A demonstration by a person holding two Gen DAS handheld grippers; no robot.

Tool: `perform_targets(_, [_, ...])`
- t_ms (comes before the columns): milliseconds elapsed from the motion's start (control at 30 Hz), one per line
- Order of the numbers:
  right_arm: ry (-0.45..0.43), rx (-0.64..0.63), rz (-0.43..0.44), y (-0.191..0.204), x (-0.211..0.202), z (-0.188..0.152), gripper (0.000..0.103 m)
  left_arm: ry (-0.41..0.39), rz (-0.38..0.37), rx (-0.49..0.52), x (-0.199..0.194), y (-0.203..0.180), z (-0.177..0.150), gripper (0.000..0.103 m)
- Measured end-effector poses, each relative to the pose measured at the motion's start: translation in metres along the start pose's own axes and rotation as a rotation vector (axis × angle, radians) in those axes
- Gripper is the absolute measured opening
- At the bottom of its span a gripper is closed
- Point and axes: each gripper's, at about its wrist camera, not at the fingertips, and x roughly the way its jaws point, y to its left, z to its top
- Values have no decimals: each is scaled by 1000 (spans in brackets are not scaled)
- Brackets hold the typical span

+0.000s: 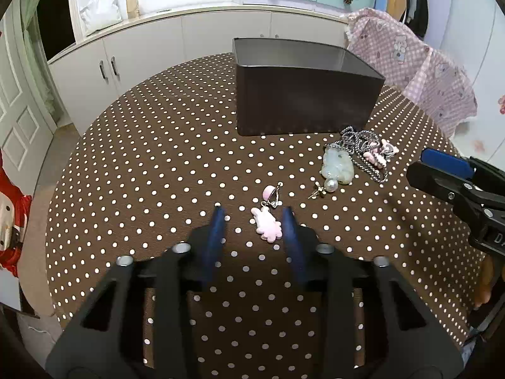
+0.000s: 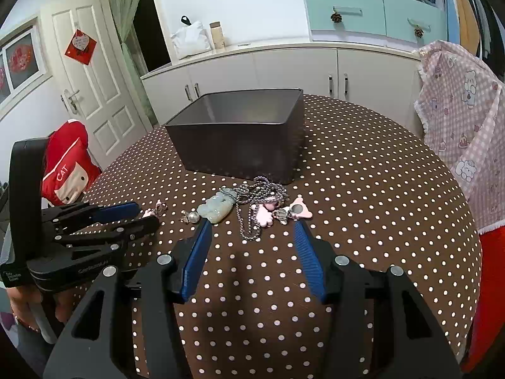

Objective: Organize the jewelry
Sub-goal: 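Grasp the small white figurine charm with the left gripper, then carry the white charm into the grey box and open the left gripper while the right grasps a small earring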

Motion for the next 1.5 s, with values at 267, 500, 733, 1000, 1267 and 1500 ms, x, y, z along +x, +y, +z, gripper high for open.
perform_targets(267, [62, -97, 26, 30, 19, 1, 51, -71, 21, -46, -14, 9, -1, 16])
perform_targets(500, [133, -179, 58, 57, 44, 1, 51, -123, 62, -83, -30, 18, -7, 16])
perform_targets(733, [159, -204, 37, 66, 60, 9, 51, -119, 71, -121, -33, 35, -9, 16])
perform_targets(1000, [162, -255, -3, 75, 70, 13, 30, -113, 56, -127, -31, 35, -8, 16])
perform_targets(1267, [143, -249, 1, 71, 66, 12, 10, -135, 31, -133, -36, 30, 3, 16])
perform_targets(1500, [126, -190, 37, 52, 53, 13, 9, -177, -12, -116, -46, 20, 23, 16])
